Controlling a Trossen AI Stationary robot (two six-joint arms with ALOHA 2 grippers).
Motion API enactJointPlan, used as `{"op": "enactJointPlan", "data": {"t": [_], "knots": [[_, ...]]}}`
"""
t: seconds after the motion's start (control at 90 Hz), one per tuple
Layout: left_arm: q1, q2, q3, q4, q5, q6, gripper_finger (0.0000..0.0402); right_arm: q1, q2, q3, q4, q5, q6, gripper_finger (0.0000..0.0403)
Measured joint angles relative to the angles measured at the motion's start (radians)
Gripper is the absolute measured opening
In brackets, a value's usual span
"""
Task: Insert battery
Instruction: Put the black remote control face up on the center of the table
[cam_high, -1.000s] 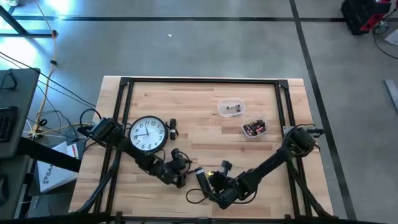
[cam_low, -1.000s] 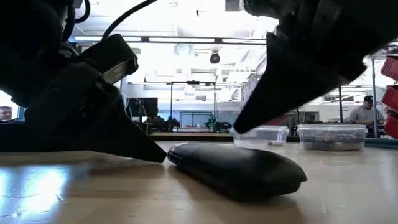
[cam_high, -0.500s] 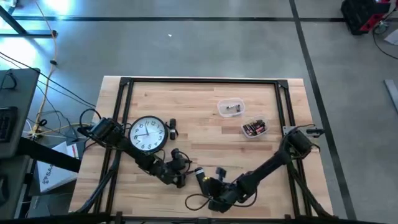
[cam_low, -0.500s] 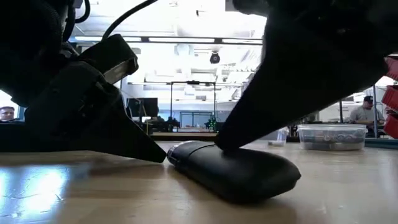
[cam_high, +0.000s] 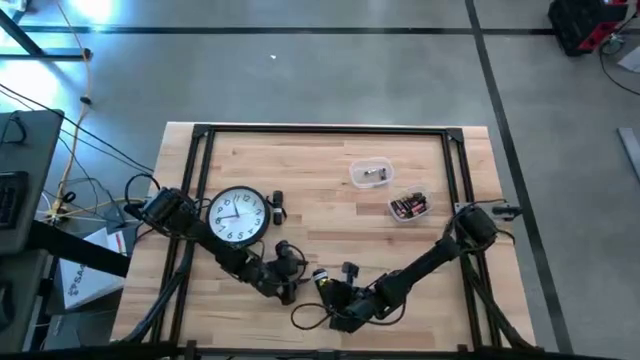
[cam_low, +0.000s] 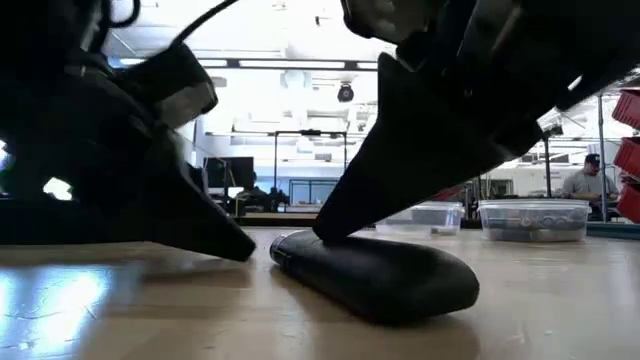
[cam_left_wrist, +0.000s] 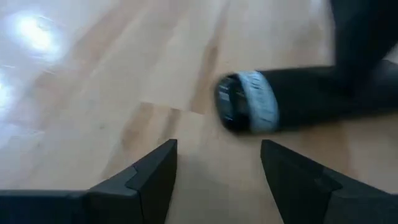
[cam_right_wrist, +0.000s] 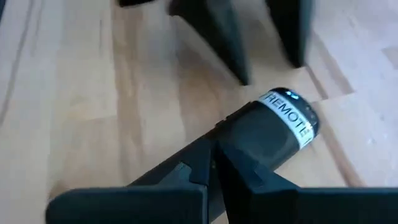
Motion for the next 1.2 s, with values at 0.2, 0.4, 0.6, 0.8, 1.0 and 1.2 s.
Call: {"op": "enactJointPlan", "data": {"t": [0.2, 0.4, 0.6, 0.8, 1.0, 1.2], "knots": [[-0.007, -0.002, 0.000, -0.013, -0.014, -0.005, 0.0211, 0.000, -0.046, -0.008, -0.015, 0.018, -0.040, 0.0000], [-0.007, -0.002, 0.000, -0.016, -0.029, -0.006, 0.0211, 0.045, -0.099, -0.006, -0.036, 0.009, -0.043, 0.0000], [-0.005, -0.002, 0.000, -0.016, -0.055, -0.006, 0.0211, 0.106, -0.098, -0.006, -0.030, -0.156, -0.003, 0.0000], [-0.005, -0.003, 0.000, -0.012, -0.065, -0.014, 0.0211, 0.129, -0.060, -0.006, 0.015, -0.203, 0.028, 0.0000], [-0.005, -0.004, 0.000, -0.011, -0.057, -0.017, 0.0211, 0.110, -0.017, -0.005, 0.036, -0.218, 0.009, 0.0000], [-0.005, -0.004, 0.000, -0.018, -0.038, -0.017, 0.0211, 0.065, -0.018, -0.004, -0.029, -0.158, 0.001, 0.0000]]}}
